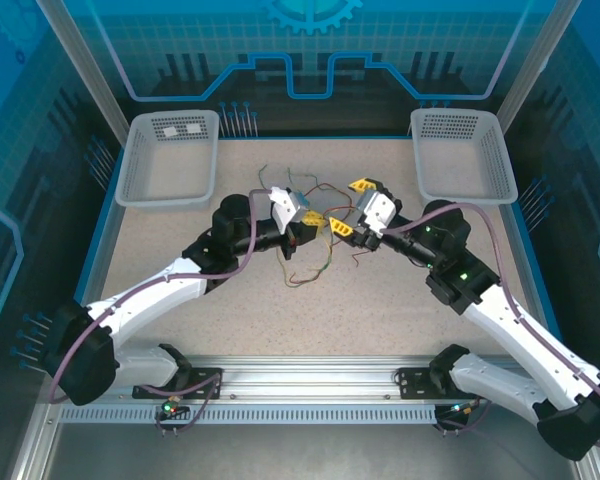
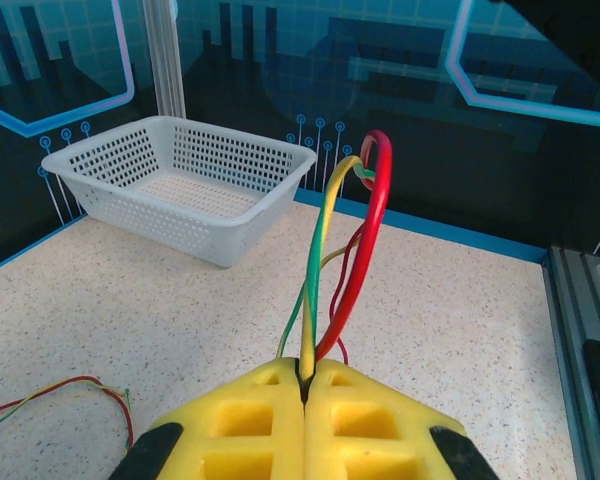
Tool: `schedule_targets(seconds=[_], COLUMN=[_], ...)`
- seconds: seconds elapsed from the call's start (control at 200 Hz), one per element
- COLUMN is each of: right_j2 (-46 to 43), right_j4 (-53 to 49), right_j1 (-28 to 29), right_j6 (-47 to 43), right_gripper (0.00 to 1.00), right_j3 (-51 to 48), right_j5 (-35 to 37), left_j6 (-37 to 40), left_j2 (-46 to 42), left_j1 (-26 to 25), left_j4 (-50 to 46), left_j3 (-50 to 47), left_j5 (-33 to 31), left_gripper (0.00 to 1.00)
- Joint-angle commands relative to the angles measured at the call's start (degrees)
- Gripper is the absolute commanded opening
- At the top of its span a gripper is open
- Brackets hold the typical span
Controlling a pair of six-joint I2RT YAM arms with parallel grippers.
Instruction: Untangle the cables
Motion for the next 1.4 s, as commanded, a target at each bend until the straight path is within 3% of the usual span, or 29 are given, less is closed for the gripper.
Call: schedule_targets(seconds=[0.0,0.075,0.165,0.26,0.44,0.465,0.51,0.545,0.84,1.111,1.396], right_j2=[1.24,2.07,4.37,6.49,6.97,6.95,6.84,6.71,5.66,5.84,3.69], right_j4=[-2.31,-2.07,-6.20,-8.97,-5.44,-5.39,-5.43,-5.30,-5.16,-0.01,2.05], right_j1=[0.83,0.72,0.39,-0.11,-0.60,-0.66,-0.73,-0.75,-2.65,-6.29,-15.94], right_j6=[-3.11,-4.28,-5.93,-6.44,-5.32,-5.30,-5.34,-5.21,-2.82,8.38,22.03], right_gripper=[0.61,0.58,0.81,0.81,0.47,0.38,0.12,0.04,0.00,0.00,0.00], right_j3=[2.07,2.26,4.73,6.30,5.32,5.35,5.39,5.19,4.75,4.88,2.89], right_j5=[-0.64,-0.13,0.06,-1.25,-3.50,-3.69,-3.67,-3.56,-3.09,8.53,15.25], left_j6=[1.67,1.66,1.74,1.66,2.09,2.27,2.41,2.53,2.37,2.22,1.28], left_j2=[0.25,0.07,-0.05,-0.06,-0.60,-0.76,-0.97,-1.16,-1.67,-1.08,-2.48], left_j1=[-0.66,-0.75,-0.70,-0.83,-0.84,-0.82,-0.79,-0.84,-0.83,-0.76,-0.62], left_j4=[0.02,-0.14,0.37,0.45,0.47,0.40,0.47,0.47,1.52,2.91,5.31], left_j3=[2.13,2.21,1.91,1.82,1.25,1.11,0.86,0.59,-1.04,-1.72,-3.18], left_j5=[1.32,1.43,1.59,1.61,1.32,1.18,0.93,0.68,-1.48,-2.72,-5.75], left_gripper=[0.00,0.00,0.00,0.00,0.00,0.00,0.00,0.00,0.00,0.00,0.00])
